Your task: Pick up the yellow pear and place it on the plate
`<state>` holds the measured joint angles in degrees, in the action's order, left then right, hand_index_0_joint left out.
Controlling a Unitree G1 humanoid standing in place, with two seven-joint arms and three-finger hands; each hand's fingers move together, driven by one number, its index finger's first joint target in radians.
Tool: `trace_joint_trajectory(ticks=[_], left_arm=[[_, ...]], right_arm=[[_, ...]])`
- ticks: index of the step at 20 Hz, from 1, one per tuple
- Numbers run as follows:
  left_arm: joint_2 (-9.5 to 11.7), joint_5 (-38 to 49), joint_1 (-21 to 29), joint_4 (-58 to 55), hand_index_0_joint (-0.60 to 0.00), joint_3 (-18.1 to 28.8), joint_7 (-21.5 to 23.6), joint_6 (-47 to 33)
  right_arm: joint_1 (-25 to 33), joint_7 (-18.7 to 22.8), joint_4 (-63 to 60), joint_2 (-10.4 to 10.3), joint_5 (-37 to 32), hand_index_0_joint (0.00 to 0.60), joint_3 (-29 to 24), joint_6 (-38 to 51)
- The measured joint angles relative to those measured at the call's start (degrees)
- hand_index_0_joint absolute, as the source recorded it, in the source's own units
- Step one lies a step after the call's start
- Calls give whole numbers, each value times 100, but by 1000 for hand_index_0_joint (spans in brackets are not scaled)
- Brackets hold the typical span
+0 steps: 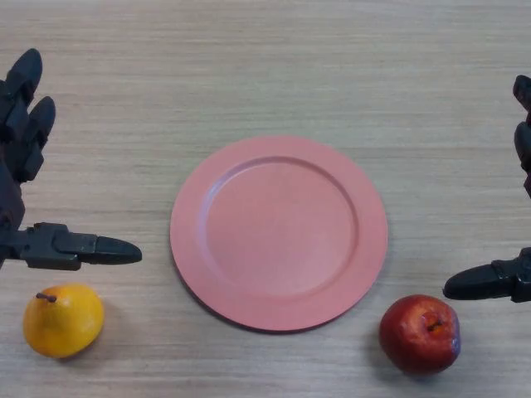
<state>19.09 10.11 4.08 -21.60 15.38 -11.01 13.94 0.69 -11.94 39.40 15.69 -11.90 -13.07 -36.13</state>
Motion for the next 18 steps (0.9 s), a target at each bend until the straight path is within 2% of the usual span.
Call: trace_joint_trajectory(ticks=[8, 14, 16, 18], left_arm=[[-5, -2, -104, -203, 0, 8, -150, 305], [-27, 5, -211, -458, 0, 48, -151, 326], [-27, 2, -294, -667, 0, 164, -237, 388], [-51, -9, -494, -863, 0, 379, -583, 434]], right_arm=[[56, 66, -260, -1, 9, 0, 47, 2], [162, 299, -507, -2, 10, 0, 195, 136], [168, 292, -510, -2, 7, 0, 301, 136], [187, 292, -525, -2, 8, 0, 297, 137]])
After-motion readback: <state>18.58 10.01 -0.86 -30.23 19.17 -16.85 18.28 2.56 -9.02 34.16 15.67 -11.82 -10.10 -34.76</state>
